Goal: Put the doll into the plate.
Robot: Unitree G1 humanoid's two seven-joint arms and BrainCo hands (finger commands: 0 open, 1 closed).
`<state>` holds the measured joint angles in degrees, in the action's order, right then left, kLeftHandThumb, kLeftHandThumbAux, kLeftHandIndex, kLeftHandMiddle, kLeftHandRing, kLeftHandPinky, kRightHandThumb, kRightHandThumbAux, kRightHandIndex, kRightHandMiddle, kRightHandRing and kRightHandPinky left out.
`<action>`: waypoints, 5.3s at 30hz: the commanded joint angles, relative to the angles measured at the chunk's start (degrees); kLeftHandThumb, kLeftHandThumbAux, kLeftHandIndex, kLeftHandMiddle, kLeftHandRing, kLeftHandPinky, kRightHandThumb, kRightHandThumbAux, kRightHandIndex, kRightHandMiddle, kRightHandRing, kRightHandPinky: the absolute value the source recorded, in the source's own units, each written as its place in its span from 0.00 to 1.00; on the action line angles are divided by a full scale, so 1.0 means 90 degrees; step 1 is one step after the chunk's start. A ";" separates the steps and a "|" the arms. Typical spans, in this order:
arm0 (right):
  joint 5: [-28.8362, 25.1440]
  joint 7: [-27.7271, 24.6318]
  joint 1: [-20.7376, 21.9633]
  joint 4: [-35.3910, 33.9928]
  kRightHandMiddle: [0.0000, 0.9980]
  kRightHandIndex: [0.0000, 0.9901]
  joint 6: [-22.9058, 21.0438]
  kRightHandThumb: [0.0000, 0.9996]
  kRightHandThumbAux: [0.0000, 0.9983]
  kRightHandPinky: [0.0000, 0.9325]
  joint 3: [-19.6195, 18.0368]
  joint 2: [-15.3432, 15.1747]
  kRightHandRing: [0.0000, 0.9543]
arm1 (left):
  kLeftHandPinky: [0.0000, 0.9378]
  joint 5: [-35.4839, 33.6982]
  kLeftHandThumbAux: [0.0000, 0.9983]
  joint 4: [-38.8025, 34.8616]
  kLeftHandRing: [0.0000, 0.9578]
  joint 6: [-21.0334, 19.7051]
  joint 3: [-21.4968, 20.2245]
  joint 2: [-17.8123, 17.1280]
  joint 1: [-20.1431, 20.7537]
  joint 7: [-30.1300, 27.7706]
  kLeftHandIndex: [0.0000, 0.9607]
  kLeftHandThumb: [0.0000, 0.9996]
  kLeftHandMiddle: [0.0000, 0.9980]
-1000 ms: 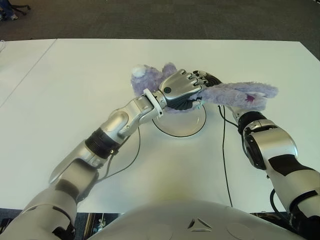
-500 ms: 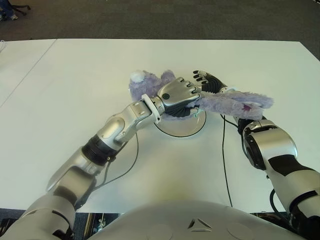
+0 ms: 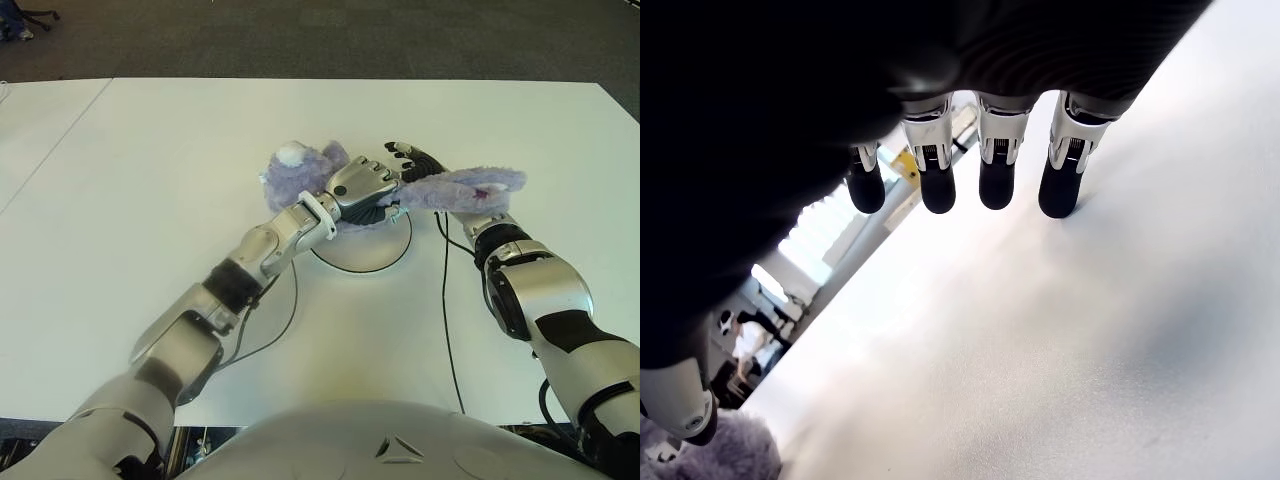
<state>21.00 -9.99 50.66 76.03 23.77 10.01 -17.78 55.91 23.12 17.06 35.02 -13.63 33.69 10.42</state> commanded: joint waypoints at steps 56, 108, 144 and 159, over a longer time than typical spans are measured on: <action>0.0195 -0.0028 -0.0321 0.0106 0.05 0.03 -0.0116 0.14 0.49 0.00 0.0409 0.0247 0.04 | 0.35 -0.1769 0.49 -0.1005 0.30 0.2604 -0.0242 0.0143 -0.2801 0.1299 0.00 0.20 0.13; 0.0179 -0.0652 -0.0311 0.0158 0.00 0.00 -0.0270 0.09 0.50 0.00 0.0527 0.0429 0.00 | 0.00 -0.2338 0.24 -0.1613 0.00 0.1635 -0.1509 -0.1021 -0.1455 -0.1379 0.00 0.08 0.00; 0.0304 -0.0334 -0.0397 0.0236 0.00 0.00 -0.0388 0.19 0.48 0.00 0.0626 0.0569 0.00 | 0.00 -0.3434 0.11 -0.1948 0.00 0.2618 -0.1516 -0.1052 -0.1010 -0.2633 0.00 0.24 0.00; 0.0401 -0.0456 -0.0339 0.0263 0.00 0.00 -0.0552 0.15 0.45 0.00 0.0757 0.0599 0.00 | 0.00 -0.4667 0.15 -0.1519 0.00 0.2307 -0.2203 -0.1338 -0.0612 -0.3358 0.00 0.17 0.00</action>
<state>22.57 -10.78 51.42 75.94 21.65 14.94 -15.28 17.70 5.77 38.42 18.10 -23.54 24.87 -17.47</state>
